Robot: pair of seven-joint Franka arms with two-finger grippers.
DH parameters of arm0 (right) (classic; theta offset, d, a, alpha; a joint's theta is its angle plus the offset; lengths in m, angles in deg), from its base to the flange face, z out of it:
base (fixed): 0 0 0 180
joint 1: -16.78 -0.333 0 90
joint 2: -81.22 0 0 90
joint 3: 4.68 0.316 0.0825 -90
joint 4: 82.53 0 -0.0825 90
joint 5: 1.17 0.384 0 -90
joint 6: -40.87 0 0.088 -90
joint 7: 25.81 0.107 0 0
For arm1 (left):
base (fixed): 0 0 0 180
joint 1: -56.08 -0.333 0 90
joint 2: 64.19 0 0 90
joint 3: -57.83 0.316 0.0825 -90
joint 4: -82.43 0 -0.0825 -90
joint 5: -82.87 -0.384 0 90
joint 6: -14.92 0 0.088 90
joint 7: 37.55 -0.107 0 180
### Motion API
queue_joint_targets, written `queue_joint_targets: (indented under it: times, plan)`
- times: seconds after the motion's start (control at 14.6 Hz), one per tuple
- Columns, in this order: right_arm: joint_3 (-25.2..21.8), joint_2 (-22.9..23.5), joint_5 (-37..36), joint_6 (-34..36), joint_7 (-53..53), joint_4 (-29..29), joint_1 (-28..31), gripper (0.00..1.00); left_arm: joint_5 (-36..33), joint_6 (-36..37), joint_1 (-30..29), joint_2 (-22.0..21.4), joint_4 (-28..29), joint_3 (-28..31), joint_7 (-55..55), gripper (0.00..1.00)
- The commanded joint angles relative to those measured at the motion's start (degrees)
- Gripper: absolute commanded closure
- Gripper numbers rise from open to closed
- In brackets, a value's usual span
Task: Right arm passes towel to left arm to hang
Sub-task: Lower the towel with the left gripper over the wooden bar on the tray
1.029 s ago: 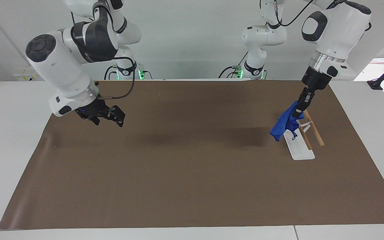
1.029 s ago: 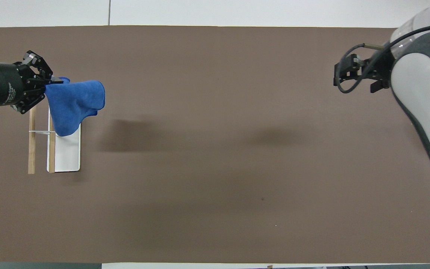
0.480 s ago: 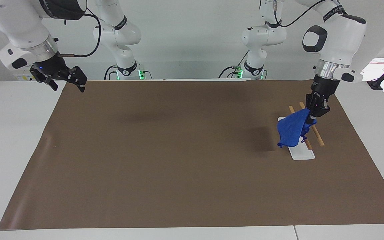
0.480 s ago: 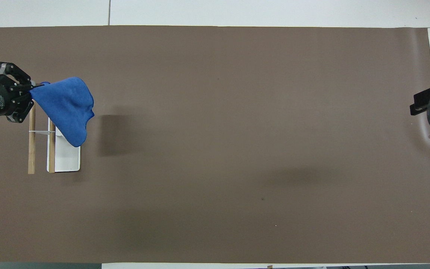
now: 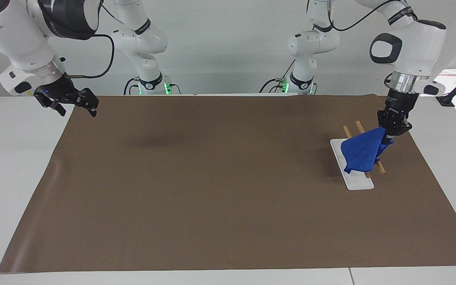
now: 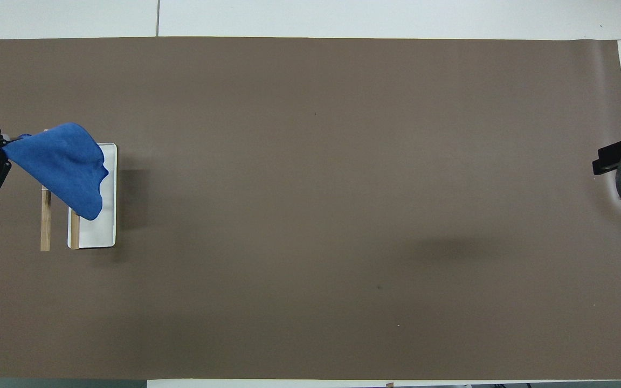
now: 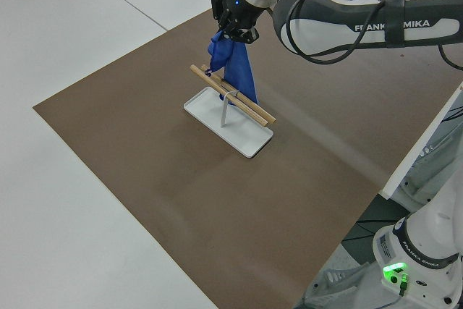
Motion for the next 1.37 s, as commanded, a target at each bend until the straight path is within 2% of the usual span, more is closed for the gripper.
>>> queue_joint_targets:
  times: [0.0,0.34,1.17,1.24,1.3]
  plan:
    - [0.4,-1.0,-0.7,0.4,-0.8,1.2,-1.0,0.0,-1.3,-2.0,-3.8,-2.1,2.3,-0.6,1.4,1.0]
    - [-1.8,-2.3,-1.0,0.8,-0.8,1.6,-5.0,0.0,-1.3,-5.1,-7.2,-2.0,3.7,-0.6,1.3,1.0]
    - [-2.2,-2.8,0.0,0.9,-0.5,1.3,-2.8,0.0,-1.3,-6.2,-9.7,-1.2,6.2,-0.6,0.6,1.0]
    - [-2.2,-2.8,0.0,0.9,-0.5,1.3,-2.9,0.0,-1.3,-6.0,-9.8,-1.2,6.2,-0.6,0.2,0.67]
    - [-2.2,-2.8,0.0,0.9,-0.5,1.3,-3.1,0.0,-1.3,-5.7,-10.0,-1.2,6.1,-0.6,-1.1,0.09]
